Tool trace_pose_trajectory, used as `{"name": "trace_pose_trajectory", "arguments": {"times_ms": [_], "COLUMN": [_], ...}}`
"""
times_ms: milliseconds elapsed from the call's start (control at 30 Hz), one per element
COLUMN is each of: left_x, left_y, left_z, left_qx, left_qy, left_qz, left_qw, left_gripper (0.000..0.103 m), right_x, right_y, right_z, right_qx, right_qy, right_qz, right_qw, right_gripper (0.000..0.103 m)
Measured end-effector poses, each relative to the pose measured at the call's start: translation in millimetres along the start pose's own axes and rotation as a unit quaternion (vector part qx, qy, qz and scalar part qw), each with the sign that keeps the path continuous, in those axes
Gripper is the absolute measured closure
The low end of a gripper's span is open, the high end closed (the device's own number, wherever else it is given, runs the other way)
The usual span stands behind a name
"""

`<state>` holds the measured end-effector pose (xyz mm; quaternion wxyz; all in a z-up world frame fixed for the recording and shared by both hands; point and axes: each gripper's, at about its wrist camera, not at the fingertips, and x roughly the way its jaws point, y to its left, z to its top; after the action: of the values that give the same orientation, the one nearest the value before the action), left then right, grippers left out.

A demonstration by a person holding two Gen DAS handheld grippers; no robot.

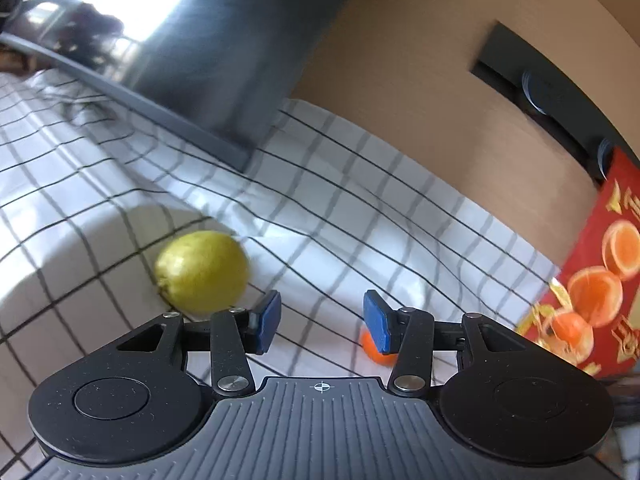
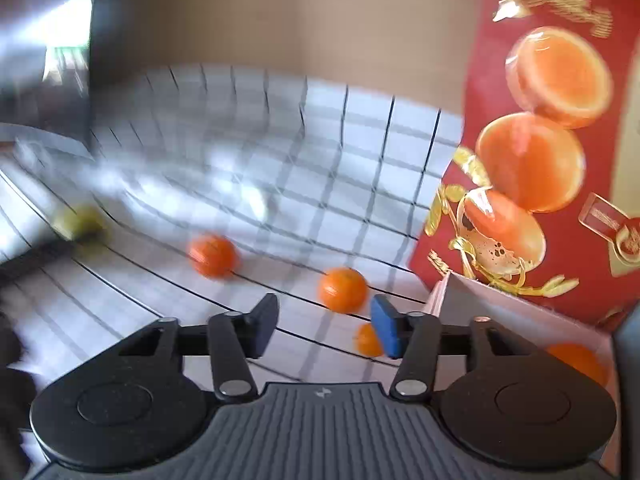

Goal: Organize fruits
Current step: 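Move both tools back over the cloth toward the remaining mandarins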

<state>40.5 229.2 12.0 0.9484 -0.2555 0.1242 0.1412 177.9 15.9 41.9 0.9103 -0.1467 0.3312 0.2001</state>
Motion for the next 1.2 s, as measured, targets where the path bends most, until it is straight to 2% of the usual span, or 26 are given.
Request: {"name": "trace_pose_trajectory", "arguments": {"times_ms": [67, 200, 267, 367, 400, 433, 467, 533, 633, 867, 967, 1067, 1133, 1200], "left_x": [3.9, 6.0, 5.1, 7.6, 7.8, 7.9, 8.3, 9.2, 10.7, 5.6, 3.0, -0.1, -1.9, -1.7], "left_y": [-7.8, -27.3, -32.8, -32.9, -30.2, -27.9, -25.6, -22.4, -19.6, -24.0, -29.2, -30.7, -31.0, -33.0], "left_z": [-3.6, -11.6, -15.9, -17.5, -16.9, -16.0, -15.0, -14.7, -15.5, -8.6, -9.0, -10.0, -9.3, -9.4], "left_qx": [0.016, 0.064, 0.085, 0.09, 0.084, 0.076, 0.069, 0.059, 0.052, 0.043, 0.053, 0.058, 0.056, 0.061], "left_qy": [0.008, 0.007, 0.004, 0.009, 0.011, 0.012, 0.012, 0.013, 0.02, 0.011, 0.012, 0.013, 0.01, 0.007], "left_qz": [-0.009, -0.02, -0.022, -0.016, -0.016, -0.016, -0.016, -0.013, -0.01, -0.025, -0.033, -0.037, -0.039, -0.035], "left_qw": [0.9998, 0.9977, 0.9961, 0.9958, 0.9963, 0.9969, 0.9974, 0.9981, 0.9984, 0.9987, 0.9979, 0.9976, 0.9976, 0.9975], "left_gripper": [0.053, 0.053, 0.053, 0.053, 0.053, 0.053, 0.053, 0.053, 0.053, 0.053, 0.053, 0.053, 0.053, 0.053], "right_x": [17.5, 32.4, 36.6, 40.0, 38.9, 36.7, 29.3, 13.0, 0.4, 21.8, 45.5, 54.0, 46.2, 27.7], "right_y": [-2.3, -4.6, -5.7, -0.4, -0.6, -3.8, -9.4, -19.0, -16.9, -14.0, -19.0, -10.6, -11.2, -21.7], "right_z": [0.6, -0.5, 1.0, 4.0, 3.4, 2.7, 2.9, 4.8, 8.8, 12.0, 15.5, 14.8, 12.0, 9.9], "right_qx": [-0.002, -0.015, -0.009, -0.021, -0.018, -0.006, 0.016, 0.049, 0.035, 0.01, 0.029, 0.008, 0.014, 0.042], "right_qy": [0.023, 0.031, 0.042, 0.059, 0.07, 0.079, 0.079, 0.061, 0.045, 0.07, 0.104, 0.116, 0.122, 0.115], "right_qz": [-0.005, -0.023, -0.012, -0.021, -0.011, 0.017, 0.056, 0.091, 0.051, 0.0, -0.005, -0.016, 0.01, 0.063], "right_qw": [1.0, 0.999, 0.999, 0.998, 0.997, 0.997, 0.995, 0.993, 0.997, 0.997, 0.994, 0.993, 0.992, 0.99], "right_gripper": [0.057, 0.058, 0.057, 0.057, 0.057, 0.059, 0.062, 0.062, 0.062, 0.062, 0.064, 0.055, 0.054, 0.057]}}
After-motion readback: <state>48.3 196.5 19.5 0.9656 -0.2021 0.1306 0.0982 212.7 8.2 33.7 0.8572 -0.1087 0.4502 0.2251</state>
